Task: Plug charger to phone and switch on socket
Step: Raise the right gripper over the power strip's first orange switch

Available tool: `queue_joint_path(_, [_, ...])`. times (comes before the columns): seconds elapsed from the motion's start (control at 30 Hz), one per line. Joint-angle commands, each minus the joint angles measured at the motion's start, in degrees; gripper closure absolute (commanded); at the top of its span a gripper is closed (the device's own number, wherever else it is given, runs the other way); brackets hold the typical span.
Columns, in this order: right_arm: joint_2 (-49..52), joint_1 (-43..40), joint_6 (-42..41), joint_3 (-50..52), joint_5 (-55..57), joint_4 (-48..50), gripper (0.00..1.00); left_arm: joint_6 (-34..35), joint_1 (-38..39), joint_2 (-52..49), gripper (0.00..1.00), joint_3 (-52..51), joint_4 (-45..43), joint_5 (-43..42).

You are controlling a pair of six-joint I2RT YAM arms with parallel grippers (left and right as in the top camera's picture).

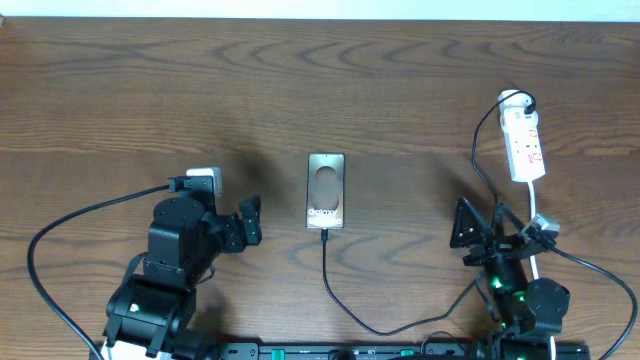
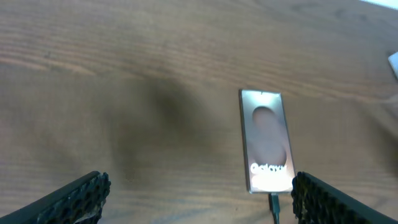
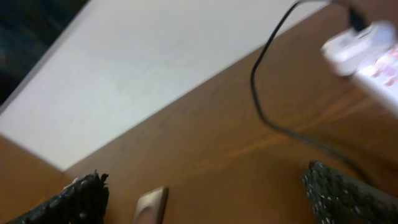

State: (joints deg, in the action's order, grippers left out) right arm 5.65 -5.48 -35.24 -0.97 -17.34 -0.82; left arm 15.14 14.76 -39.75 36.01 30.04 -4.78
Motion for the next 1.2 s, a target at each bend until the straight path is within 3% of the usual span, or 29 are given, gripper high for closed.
queue_joint_path(0.0, [2.01, -0.44, 0.70, -4.28, -3.43, -2.19, 0.01, -0.48, -0.24, -0.26, 0.05, -0.26, 0.46, -0.37])
queue_joint_path(0.43, [28.48, -0.44, 8.22, -36.54, 8.96, -37.62, 0.01, -0.09, -0.24, -1.14, 0.05, -0.26, 2.10, -0.57])
queue_joint_path(0.67, [35.32, -0.44, 9.77, -40.70, 7.58, -38.77, 0.01, -0.09, -0.24, -1.27, 0.04, -0.26, 3.45, -0.59])
queue_joint_path(0.8, [37.97, -0.50, 12.41, -40.74, 12.57, -36.65, 0.29, -0.07, -0.24, 0.66, 0.05, 0.02, 3.56, -0.59])
queue_joint_path(0.93, [42.69, -1.31, 7.67, -41.27, 18.56, -37.57, 0.49, -0.07, -0.24, 6.08, 0.05, 0.35, 3.89, -0.61])
queue_joint_path(1.17, [57.07, -8.17, 3.52, -45.81, 19.56, -37.86, 0.99, 0.59, -0.24, 19.82, 0.05, 0.35, 8.02, -0.57])
